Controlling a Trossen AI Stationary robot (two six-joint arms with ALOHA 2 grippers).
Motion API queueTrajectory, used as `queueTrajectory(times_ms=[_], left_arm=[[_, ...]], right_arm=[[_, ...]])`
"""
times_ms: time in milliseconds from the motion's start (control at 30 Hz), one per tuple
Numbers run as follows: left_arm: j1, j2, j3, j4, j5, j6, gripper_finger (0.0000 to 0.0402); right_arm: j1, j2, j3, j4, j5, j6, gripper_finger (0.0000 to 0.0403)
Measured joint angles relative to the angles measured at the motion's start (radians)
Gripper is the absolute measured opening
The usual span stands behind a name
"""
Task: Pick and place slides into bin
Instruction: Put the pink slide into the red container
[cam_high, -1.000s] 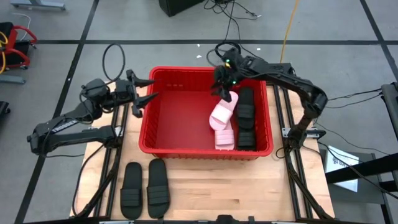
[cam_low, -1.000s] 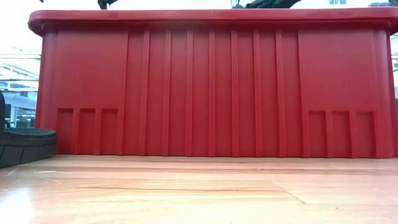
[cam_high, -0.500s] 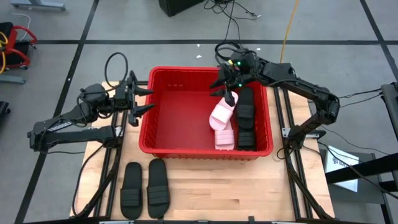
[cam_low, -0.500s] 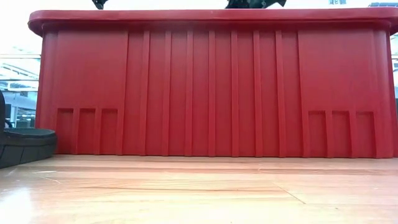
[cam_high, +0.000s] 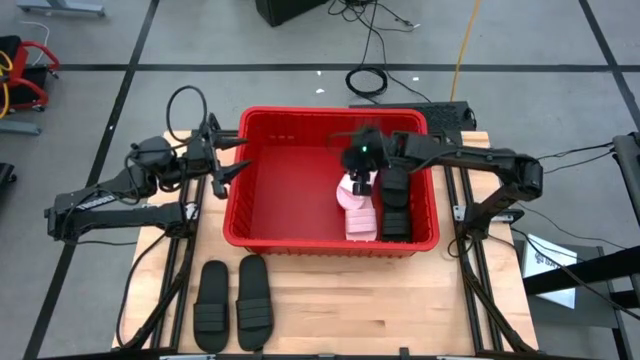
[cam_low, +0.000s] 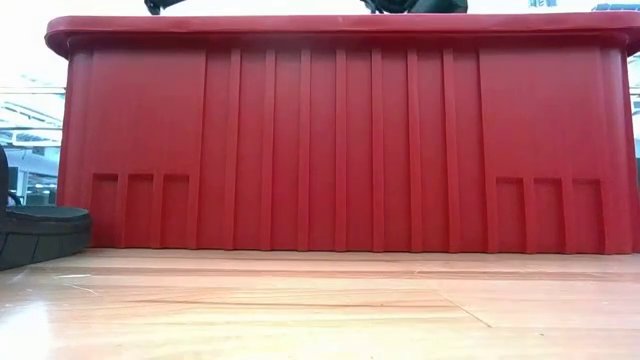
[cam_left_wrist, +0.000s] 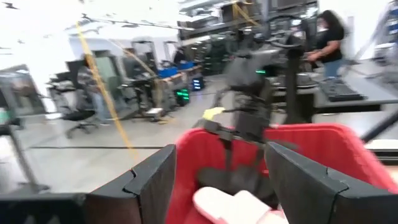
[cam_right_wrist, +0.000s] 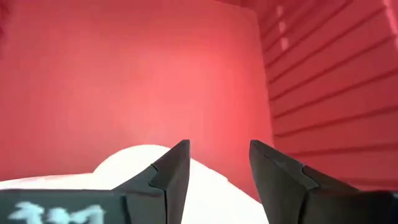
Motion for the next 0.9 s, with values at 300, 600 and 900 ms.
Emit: queueTrajectory(times_ms=[300,600,900], left_arm=[[0.000,0.001,0.000,0.033,-0.085,0.038,0.0250],[0.001,0.016,0.000,0.007,-0.086,0.037,0.0250],[0.001,0.075,0.000,0.009,-0.086,0.066,0.0250]], right_arm=[[-0.029,-0.001,-0.054,-0.074,0.056,0.123,0.0155],[-0.082,-0.001,-0.069,-0.159,-0.199,0.167,0.0155],[-0.137,0.001,-0.177,-0.090,-0.200,0.196,0.0155]])
